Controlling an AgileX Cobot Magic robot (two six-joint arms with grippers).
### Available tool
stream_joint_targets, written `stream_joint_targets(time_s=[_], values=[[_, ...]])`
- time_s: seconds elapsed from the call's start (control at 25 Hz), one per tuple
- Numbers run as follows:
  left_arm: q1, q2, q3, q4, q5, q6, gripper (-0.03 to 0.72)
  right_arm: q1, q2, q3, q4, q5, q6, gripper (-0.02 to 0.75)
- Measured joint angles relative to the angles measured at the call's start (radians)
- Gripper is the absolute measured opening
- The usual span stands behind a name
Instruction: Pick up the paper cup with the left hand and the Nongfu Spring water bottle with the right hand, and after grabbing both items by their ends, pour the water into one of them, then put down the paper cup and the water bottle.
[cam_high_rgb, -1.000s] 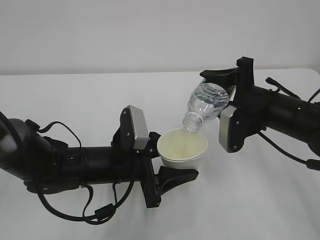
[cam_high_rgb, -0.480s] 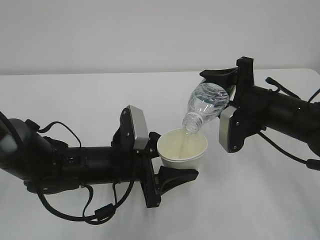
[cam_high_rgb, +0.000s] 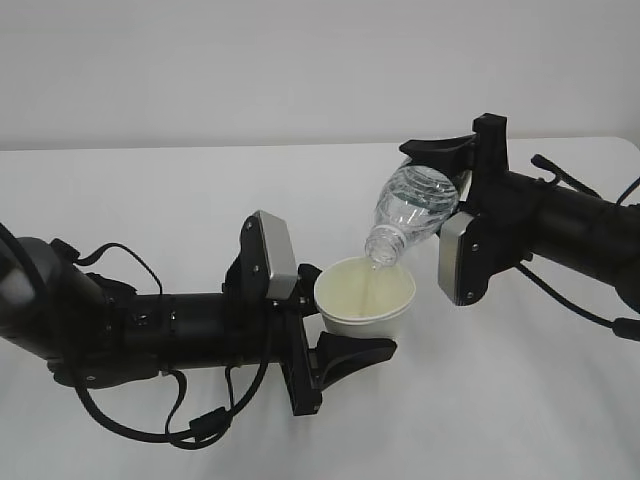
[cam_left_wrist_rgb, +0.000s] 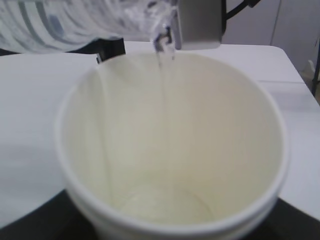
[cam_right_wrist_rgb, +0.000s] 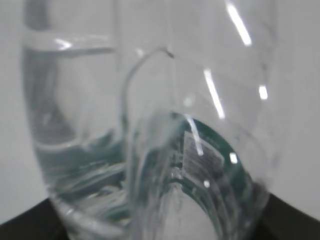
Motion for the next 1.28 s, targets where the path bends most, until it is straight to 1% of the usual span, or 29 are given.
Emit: stream_joint_targets(time_s=[1.28], values=[[0.0, 0.0, 0.0, 0.0, 0.0, 0.0, 0.452, 0.0, 0.0, 0.0, 0.0, 0.0, 0.0, 0.459]])
